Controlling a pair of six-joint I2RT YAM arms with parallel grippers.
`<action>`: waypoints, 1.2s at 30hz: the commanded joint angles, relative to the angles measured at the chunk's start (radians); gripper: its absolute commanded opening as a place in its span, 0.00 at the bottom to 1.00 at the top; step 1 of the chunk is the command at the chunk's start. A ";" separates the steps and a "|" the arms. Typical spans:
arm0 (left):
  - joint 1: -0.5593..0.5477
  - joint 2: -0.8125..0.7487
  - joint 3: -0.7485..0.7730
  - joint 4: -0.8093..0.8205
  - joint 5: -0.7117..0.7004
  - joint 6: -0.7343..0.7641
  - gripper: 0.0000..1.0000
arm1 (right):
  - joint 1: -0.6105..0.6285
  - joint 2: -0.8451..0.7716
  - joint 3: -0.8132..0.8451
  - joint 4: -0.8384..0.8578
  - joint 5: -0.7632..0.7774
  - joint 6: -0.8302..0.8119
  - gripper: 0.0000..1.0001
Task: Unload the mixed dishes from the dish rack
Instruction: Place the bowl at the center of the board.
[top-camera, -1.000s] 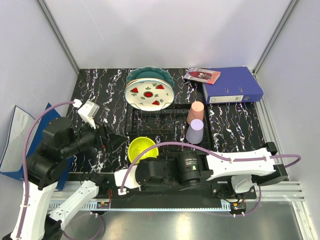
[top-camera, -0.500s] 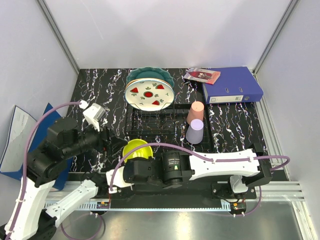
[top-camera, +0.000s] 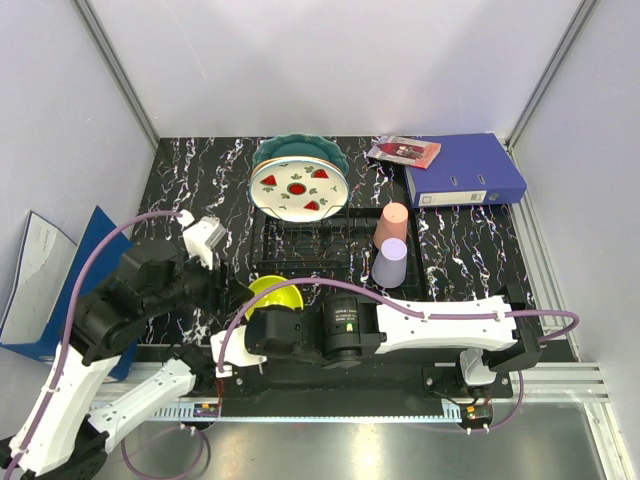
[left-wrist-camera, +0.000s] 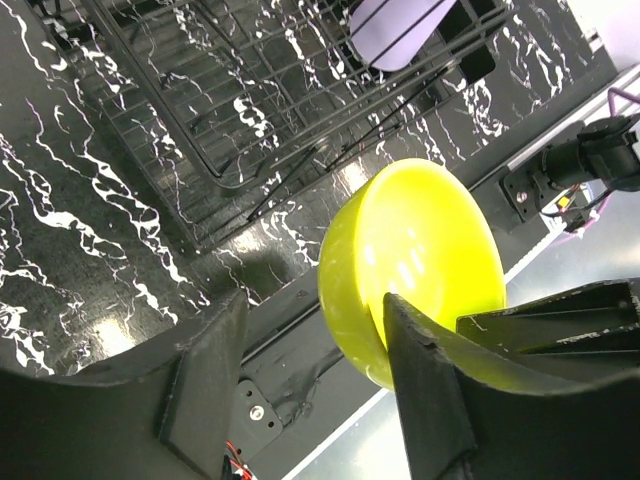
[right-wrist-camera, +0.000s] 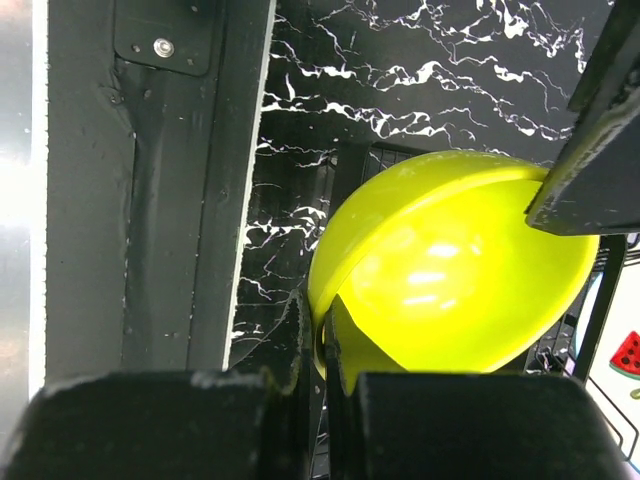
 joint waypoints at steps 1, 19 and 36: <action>-0.014 0.007 -0.017 0.013 -0.045 0.013 0.53 | -0.006 -0.022 0.018 0.076 0.001 -0.022 0.00; -0.055 0.048 -0.061 0.031 -0.050 0.004 0.14 | -0.008 -0.049 -0.033 0.145 -0.004 -0.056 0.00; -0.074 0.033 -0.017 0.034 -0.127 -0.024 0.00 | -0.014 -0.095 -0.088 0.171 0.037 -0.027 0.00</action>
